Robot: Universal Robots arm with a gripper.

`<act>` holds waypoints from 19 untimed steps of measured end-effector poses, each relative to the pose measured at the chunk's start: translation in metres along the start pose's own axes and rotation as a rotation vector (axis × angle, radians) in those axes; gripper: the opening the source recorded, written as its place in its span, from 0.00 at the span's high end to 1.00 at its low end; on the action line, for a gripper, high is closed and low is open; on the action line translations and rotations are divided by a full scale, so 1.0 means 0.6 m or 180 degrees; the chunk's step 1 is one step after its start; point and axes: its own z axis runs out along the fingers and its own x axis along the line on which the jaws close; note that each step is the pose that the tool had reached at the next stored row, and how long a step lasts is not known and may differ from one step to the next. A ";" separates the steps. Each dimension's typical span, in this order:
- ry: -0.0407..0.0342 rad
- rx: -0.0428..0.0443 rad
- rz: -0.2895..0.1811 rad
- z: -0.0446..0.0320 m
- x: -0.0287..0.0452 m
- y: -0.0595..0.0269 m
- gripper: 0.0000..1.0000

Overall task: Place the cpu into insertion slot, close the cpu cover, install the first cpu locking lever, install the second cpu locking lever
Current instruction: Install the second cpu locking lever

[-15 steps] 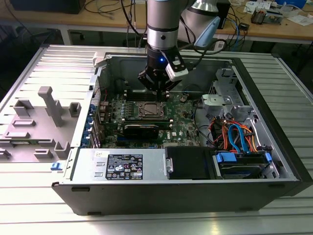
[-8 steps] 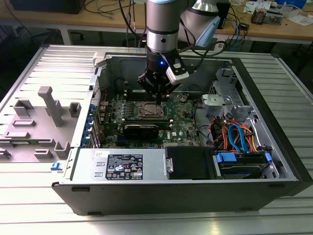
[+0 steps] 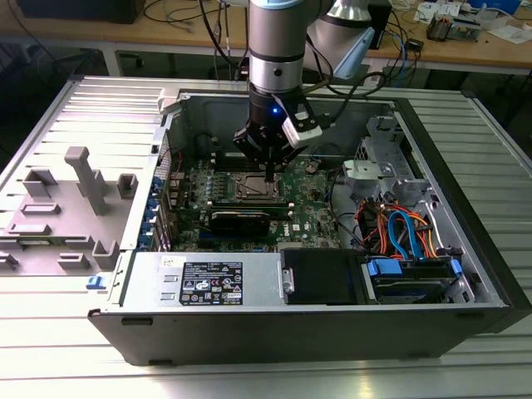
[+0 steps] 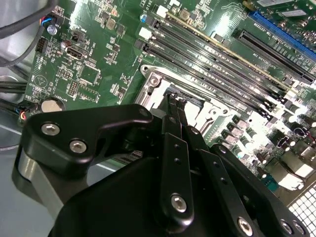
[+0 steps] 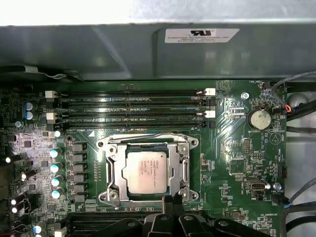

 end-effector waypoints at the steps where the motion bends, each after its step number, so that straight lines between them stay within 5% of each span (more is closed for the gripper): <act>1: -0.0002 0.0000 0.0000 0.000 0.000 0.000 0.89; 3: -0.0022 -0.0001 0.0001 0.001 0.000 0.000 0.89; 19: -0.0006 -0.0002 -0.0003 0.002 -0.002 0.000 0.89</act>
